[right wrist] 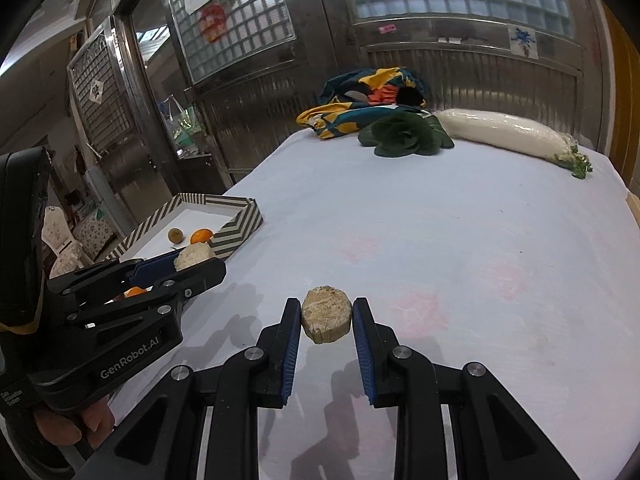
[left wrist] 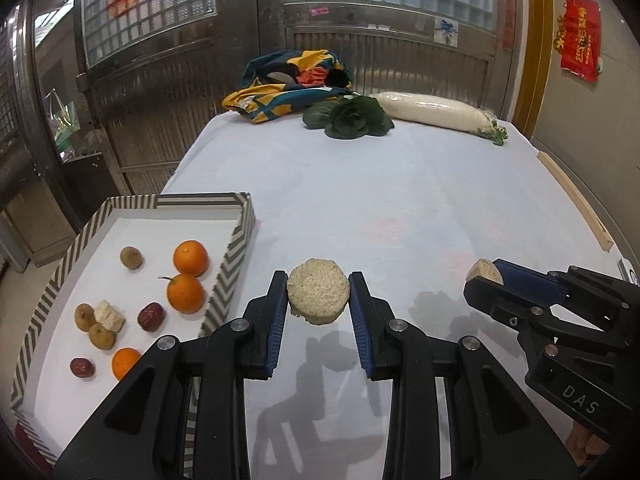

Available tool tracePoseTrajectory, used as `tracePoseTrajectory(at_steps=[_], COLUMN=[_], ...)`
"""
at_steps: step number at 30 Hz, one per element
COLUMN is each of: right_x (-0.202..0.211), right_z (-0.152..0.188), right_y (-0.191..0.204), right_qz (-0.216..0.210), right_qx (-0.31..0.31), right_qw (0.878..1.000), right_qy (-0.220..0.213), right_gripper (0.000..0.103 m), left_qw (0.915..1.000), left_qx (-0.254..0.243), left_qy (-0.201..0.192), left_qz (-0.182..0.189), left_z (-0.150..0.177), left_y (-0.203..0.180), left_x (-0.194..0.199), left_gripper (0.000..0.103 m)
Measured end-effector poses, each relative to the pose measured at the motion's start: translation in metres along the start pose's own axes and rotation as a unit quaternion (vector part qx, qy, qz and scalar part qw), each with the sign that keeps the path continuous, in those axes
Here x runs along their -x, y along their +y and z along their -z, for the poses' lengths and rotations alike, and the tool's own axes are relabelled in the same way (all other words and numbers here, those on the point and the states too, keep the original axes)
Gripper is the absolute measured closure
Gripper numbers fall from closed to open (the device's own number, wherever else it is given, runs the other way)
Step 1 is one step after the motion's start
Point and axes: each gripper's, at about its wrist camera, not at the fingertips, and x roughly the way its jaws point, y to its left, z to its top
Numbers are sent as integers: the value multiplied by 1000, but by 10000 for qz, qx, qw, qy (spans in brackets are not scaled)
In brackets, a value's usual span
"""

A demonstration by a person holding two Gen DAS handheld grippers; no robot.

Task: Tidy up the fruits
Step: 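Carry both yam pieces into the tray and open both grippers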

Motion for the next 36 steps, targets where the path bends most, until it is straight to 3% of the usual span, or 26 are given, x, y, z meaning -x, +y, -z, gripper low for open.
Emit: tracePoseTrajectory(at_steps=[36], right_x=[-33], right_z=[-21], right_y=[90], right_qz=[-468], right_qx=[821], right_qw=[9954], right_qy=[157], right_gripper=[78], left_qw=[9956], left_qx=[698], left_qy=[-146], left_qz=[-614], left_z=[10], left_y=[95], left_x=[27], left_gripper=[73])
